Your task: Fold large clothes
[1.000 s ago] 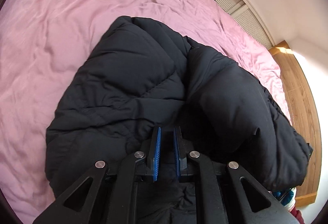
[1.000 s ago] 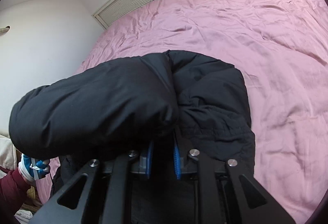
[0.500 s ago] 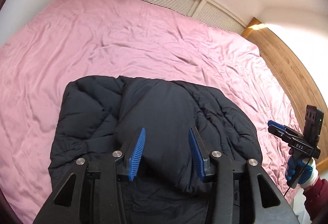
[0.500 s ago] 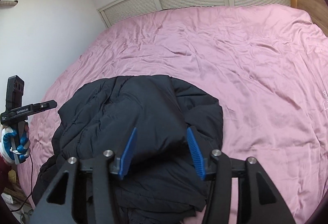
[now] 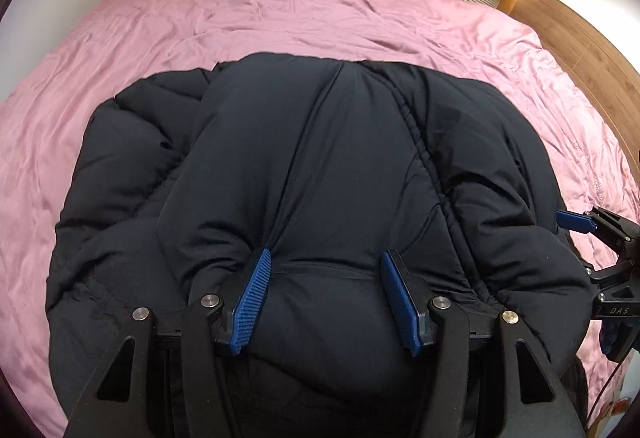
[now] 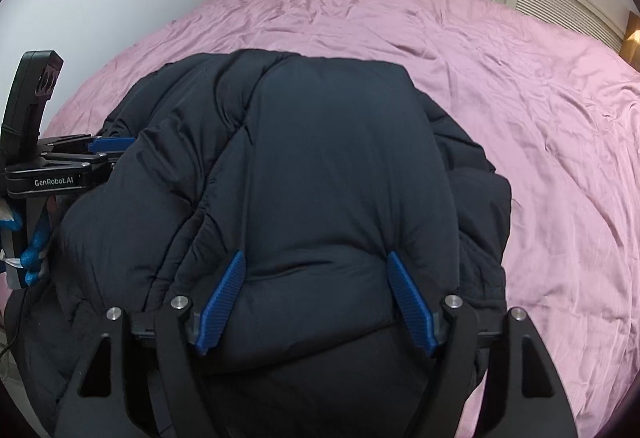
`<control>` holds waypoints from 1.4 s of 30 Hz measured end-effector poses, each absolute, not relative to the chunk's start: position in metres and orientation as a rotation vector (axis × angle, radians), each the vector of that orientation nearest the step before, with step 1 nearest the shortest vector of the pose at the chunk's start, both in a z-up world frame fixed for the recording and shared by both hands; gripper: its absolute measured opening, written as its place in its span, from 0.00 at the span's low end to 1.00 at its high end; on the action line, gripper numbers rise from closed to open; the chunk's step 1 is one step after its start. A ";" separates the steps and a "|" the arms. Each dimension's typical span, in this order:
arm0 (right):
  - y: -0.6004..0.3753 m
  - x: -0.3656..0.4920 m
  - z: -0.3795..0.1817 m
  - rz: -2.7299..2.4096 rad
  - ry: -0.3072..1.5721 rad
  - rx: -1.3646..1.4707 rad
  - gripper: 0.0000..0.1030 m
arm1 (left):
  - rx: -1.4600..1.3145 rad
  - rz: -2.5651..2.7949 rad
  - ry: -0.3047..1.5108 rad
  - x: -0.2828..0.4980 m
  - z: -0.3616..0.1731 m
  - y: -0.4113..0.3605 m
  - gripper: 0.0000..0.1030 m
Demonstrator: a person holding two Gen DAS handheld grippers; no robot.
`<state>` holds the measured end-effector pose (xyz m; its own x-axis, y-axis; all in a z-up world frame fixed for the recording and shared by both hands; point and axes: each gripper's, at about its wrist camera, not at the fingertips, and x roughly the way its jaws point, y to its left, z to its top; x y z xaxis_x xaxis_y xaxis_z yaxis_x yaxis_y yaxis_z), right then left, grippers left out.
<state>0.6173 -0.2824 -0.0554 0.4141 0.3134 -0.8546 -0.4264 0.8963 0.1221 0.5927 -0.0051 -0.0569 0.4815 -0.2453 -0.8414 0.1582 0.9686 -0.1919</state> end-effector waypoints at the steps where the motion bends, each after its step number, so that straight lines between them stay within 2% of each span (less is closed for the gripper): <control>1: -0.284 0.616 -0.064 0.461 1.055 -0.104 0.73 | -0.089 -0.241 1.040 0.589 -0.064 -0.005 0.55; 8: -0.280 0.613 -0.091 0.408 1.089 -0.107 0.74 | -0.034 -0.195 1.061 0.593 -0.088 -0.011 0.56; 12: -0.276 0.611 -0.072 0.391 1.109 -0.127 0.74 | -0.019 -0.187 1.064 0.584 -0.064 -0.014 0.55; 19: -0.269 0.588 -0.017 0.454 1.011 -0.100 0.74 | -0.069 -0.273 0.973 0.546 -0.013 -0.026 0.60; 25: -0.254 0.585 -0.050 0.464 1.113 -0.143 0.74 | -0.027 -0.266 1.069 0.531 -0.054 -0.039 0.62; 30: -0.257 0.583 -0.062 0.439 1.141 -0.109 0.75 | -0.017 -0.261 1.083 0.532 -0.057 -0.037 0.62; 42: -0.269 0.553 -0.005 0.450 1.120 -0.111 0.75 | -0.035 -0.178 1.062 0.485 0.004 -0.026 0.62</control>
